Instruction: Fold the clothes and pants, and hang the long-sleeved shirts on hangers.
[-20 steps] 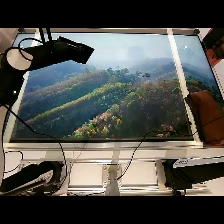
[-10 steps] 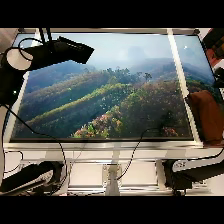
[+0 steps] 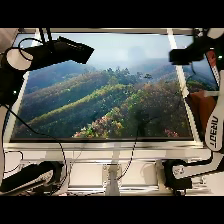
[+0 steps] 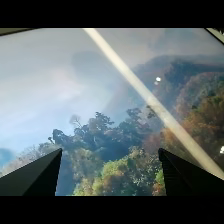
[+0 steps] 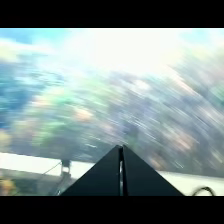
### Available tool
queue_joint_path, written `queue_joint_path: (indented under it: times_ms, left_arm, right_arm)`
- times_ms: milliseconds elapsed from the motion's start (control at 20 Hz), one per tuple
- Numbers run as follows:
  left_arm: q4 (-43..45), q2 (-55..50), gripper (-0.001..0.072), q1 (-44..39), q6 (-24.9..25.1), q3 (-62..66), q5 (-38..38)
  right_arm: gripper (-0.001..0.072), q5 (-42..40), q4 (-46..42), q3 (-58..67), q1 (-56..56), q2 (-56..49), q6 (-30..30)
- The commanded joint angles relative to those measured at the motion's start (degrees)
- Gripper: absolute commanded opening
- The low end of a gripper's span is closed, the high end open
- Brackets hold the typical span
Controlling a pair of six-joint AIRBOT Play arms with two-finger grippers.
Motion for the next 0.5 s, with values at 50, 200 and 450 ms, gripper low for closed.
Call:
queue_joint_path:
  times_ms: [50,200,450]
  left_arm:
    - [0.0,0.0,0.0696,0.0,0.0,0.0,0.0]
    - [0.0,0.0,0.0696,0.0,0.0,0.0,0.0]
    - [0.0,0.0,0.0696,0.0,0.0,0.0,0.0]
  right_arm:
    - [0.0012,-2.8,-0.5,0.6,9.0,1.0,-0.1]
    - [0.0012,-2.5,-0.3,0.6,10.7,1.0,0.0]
    - [0.0013,-2.6,1.7,0.6,10.7,1.0,0.0]
